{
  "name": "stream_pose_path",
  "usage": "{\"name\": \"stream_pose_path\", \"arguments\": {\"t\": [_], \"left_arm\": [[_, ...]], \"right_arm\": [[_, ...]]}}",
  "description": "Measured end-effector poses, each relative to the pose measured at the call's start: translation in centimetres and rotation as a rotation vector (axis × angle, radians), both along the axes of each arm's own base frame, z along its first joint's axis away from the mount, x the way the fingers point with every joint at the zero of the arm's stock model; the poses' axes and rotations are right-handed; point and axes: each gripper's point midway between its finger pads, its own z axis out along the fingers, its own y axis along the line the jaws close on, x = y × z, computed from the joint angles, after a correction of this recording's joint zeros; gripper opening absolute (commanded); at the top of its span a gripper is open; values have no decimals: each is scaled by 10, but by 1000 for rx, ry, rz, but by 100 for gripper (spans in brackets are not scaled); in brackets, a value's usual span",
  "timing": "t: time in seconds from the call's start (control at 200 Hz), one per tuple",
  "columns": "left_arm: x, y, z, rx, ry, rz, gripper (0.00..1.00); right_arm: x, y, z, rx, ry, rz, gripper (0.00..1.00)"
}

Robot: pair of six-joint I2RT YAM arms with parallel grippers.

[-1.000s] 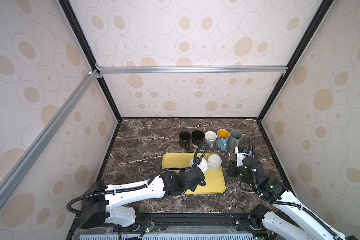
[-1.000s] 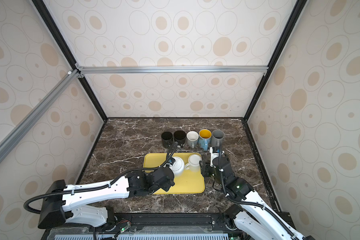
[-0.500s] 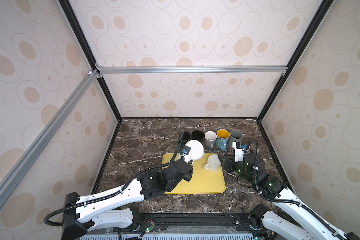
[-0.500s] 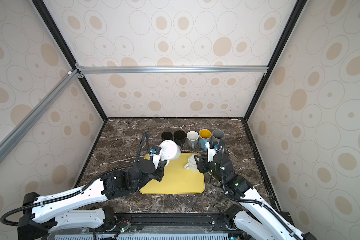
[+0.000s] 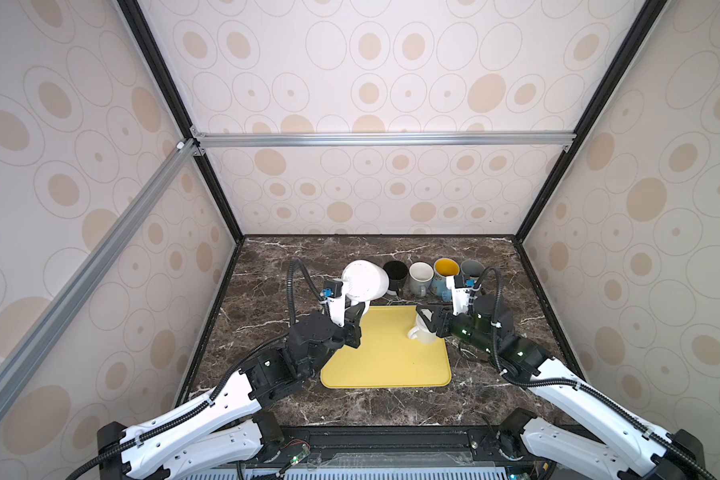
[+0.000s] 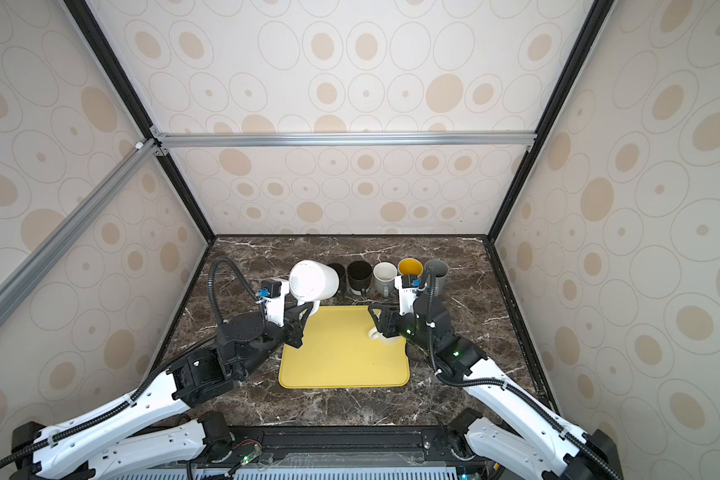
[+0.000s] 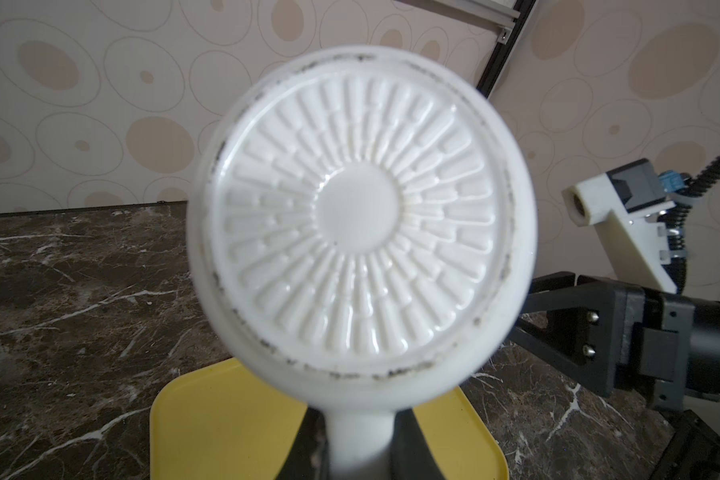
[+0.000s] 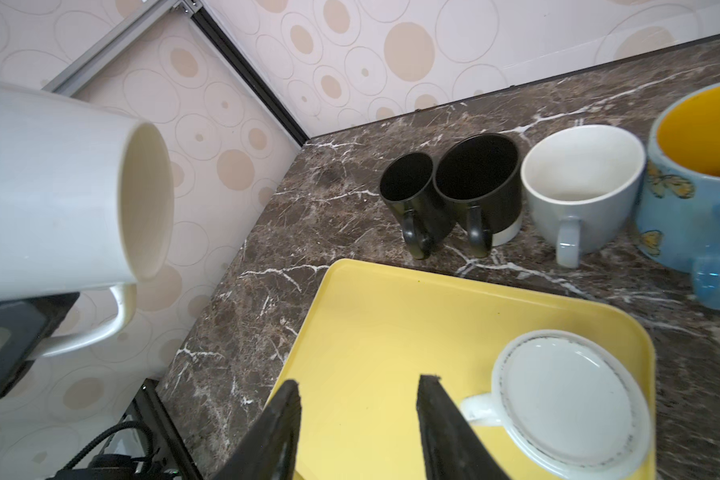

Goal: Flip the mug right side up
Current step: 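Lift the white mug high with the left gripper while the right gripper approaches, then grasp the white mug's handle with the right gripper beside the left gripper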

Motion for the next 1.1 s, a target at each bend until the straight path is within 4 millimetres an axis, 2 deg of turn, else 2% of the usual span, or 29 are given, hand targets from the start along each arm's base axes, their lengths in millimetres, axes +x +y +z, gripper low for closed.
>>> {"name": "stream_pose_path", "arguments": {"t": [0.24,0.47,0.745,0.92,1.1], "left_arm": [[9,7,8,-127,-19,-13,0],[17,5,24,-374,-20,-99,0],[10,-11,32,-642,-5,-274,0],[5,-22,38,-755,11,-365,0],[1,-23,50,-841,-7,-414,0]], "right_arm": [[-10,30,26,114,-15,132,48],[-22,52,52,270,-35,254,48],[-31,55,77,414,-79,304,51],[-33,54,95,489,-122,316,49],[-35,55,112,553,-156,331,47]]}}
